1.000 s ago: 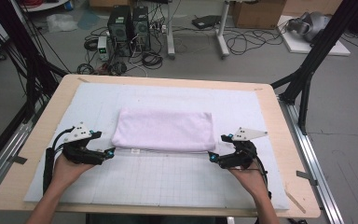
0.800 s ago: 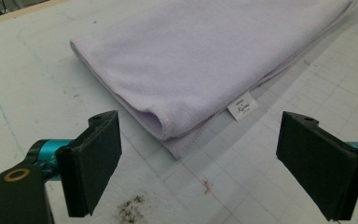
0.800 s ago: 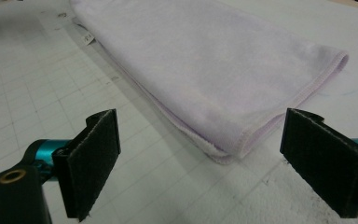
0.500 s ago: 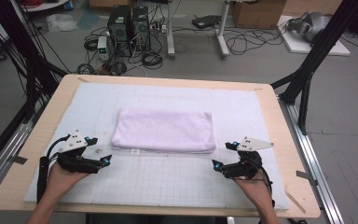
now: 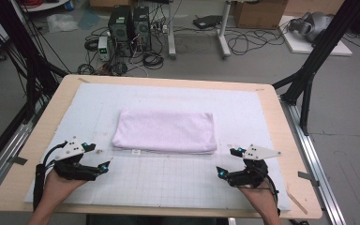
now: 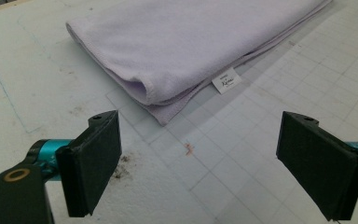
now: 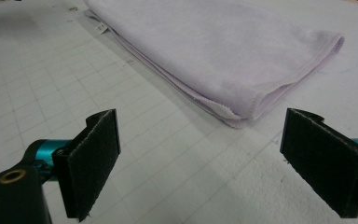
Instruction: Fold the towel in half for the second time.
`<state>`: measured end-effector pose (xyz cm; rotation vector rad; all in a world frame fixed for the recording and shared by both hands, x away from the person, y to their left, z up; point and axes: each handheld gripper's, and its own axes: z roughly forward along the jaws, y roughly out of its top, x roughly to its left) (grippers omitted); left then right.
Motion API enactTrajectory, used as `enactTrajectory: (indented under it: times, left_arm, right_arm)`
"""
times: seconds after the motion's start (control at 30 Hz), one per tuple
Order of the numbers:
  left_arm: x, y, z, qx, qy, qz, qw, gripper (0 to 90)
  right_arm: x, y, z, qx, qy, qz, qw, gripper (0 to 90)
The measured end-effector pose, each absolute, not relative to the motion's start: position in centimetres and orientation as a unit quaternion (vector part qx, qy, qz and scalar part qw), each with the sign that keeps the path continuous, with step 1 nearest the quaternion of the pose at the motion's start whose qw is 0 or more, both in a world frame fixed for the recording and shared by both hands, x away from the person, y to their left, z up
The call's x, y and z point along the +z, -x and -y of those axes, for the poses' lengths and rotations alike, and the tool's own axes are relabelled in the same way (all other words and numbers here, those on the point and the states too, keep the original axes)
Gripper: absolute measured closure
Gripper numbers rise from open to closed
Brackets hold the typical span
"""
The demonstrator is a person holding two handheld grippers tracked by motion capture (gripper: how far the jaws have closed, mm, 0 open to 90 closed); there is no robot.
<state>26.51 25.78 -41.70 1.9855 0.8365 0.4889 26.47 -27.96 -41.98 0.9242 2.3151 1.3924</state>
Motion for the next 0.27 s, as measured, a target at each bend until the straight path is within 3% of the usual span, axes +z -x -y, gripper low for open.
enactTrajectory:
  times: [0.27]
  left_arm:
    - [-41.83,-26.44,-25.66,0.197,-0.803,-0.337,0.45,14.4]
  right_arm:
    - [-42.24,-25.82,28.01,0.485,-0.319,-0.801,0.144,11.2]
